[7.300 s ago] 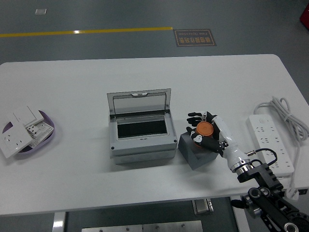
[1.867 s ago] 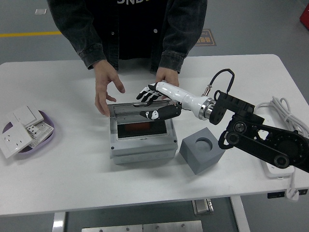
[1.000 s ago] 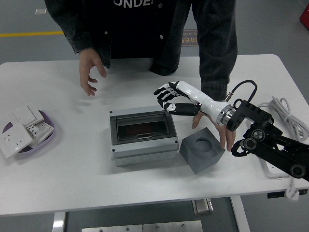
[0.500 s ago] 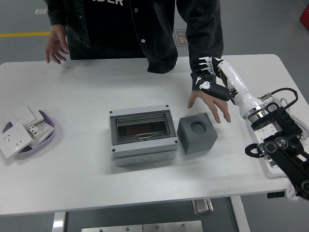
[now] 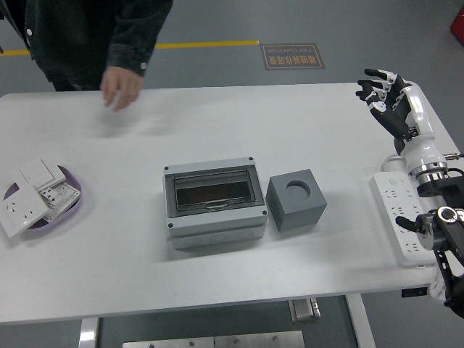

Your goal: Pick up the cylinder from the cube,place it in the box,flap close box

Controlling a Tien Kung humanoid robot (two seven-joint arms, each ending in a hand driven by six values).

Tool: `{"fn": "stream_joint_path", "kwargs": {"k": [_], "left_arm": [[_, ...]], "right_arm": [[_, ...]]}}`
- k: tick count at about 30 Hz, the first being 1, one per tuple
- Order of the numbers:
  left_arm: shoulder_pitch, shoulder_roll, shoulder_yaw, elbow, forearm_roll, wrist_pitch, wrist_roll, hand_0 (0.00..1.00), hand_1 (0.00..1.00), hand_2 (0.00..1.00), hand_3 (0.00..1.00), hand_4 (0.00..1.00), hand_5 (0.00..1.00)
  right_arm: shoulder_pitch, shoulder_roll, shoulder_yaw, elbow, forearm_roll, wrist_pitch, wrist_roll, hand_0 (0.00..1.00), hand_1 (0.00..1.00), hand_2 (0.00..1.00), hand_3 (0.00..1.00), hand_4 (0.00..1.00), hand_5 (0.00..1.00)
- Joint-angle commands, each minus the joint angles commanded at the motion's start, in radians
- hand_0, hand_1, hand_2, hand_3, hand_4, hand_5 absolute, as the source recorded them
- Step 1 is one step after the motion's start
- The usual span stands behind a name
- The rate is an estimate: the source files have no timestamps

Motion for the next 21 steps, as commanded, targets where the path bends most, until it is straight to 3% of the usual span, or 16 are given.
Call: {"fn": "stream_joint_path", "kwargs": {"k": [11,21], "left_arm": [[0.009,0.015,0.002,0.0,-0.002,0.0,0.006,0.634,0.661,0.579,0.677,0.723,0.305],[0.029,0.022,0.009,0.0,-0.013,0.0,0.011,0.634,0.661,0.58,0.677,0.722,0.305]], "right_arm": [[-0.035,0.064,0.011,-0.042,0.048,0.009,0.031,0.675,0.615,0.658,0.692,0.648,0.351],[-0.061,0.087,0.021,-0.055,0.037,0.016,0.027,0.672,0.623,0.662,0.687,0.656,0.349]]}}
